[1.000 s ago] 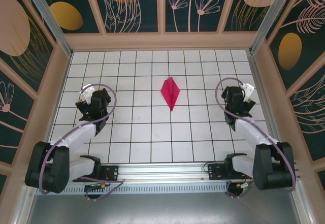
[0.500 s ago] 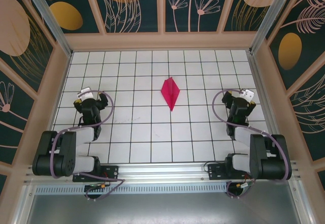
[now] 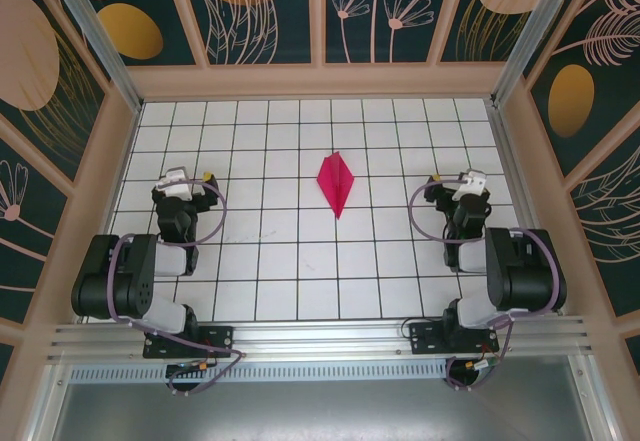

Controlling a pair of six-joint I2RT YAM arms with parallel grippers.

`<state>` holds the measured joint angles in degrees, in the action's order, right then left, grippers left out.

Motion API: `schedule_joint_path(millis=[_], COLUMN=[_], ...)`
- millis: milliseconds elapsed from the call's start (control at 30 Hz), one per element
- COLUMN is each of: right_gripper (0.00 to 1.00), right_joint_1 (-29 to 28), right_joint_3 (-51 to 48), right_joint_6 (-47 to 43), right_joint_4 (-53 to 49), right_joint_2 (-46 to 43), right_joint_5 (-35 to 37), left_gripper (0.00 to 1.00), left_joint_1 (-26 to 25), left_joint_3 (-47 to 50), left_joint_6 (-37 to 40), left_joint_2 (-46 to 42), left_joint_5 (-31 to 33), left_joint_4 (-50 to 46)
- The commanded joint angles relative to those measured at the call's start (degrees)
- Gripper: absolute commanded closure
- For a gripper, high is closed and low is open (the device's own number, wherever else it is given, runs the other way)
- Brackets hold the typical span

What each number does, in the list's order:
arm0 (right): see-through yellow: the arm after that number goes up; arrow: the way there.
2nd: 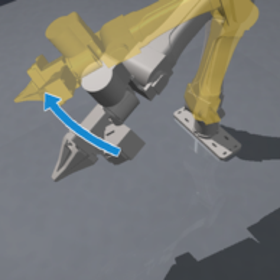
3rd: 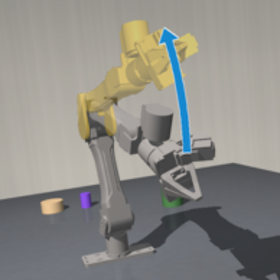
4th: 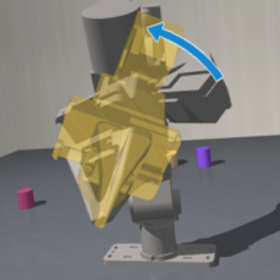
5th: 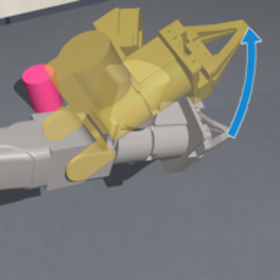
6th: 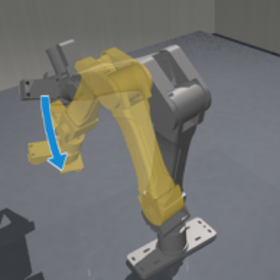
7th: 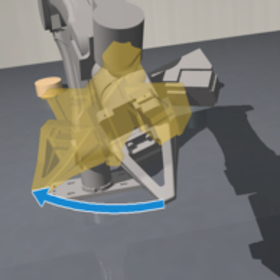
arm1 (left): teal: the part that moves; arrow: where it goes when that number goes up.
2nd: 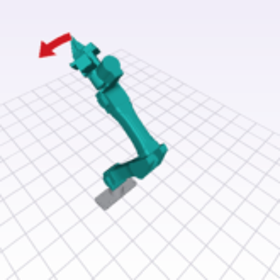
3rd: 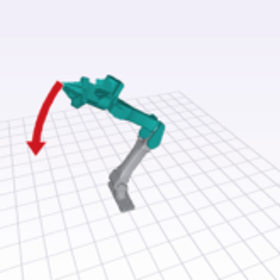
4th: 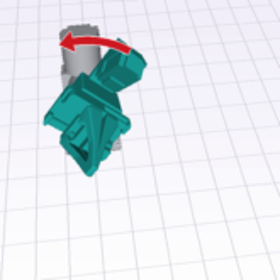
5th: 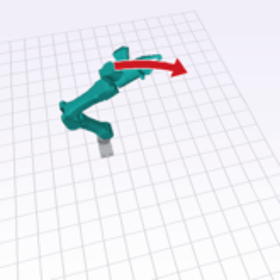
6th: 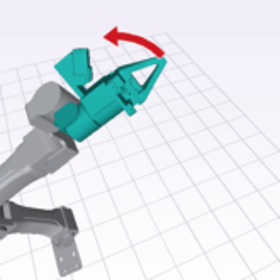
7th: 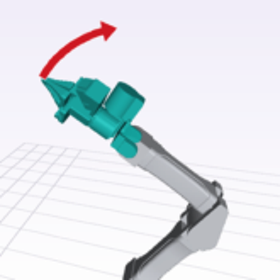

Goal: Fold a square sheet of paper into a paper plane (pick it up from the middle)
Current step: Reset both arms

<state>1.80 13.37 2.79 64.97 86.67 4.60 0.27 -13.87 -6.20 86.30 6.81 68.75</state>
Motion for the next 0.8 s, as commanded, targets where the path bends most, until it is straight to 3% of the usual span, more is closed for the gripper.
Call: schedule_joint_path(millis=[0, 767], right_gripper=[0.01, 0.01], right_joint_1=[-0.66, -0.40], right_joint_3=[-0.43, -0.30], right_joint_6=[-2.11, -1.91], right_joint_4=[7.30, 6.98], right_joint_2=[1.44, 1.49], right_joint_5=[-2.88, -3.54], left_gripper=[0.01, 0.01], left_joint_1=[0.34, 0.25], left_joint_3=[1.03, 0.33], left_joint_6=[1.15, 1.80], left_joint_2=[0.90, 1.06], left_joint_5=[-1.91, -2.25], left_joint_4=[5.91, 4.62])
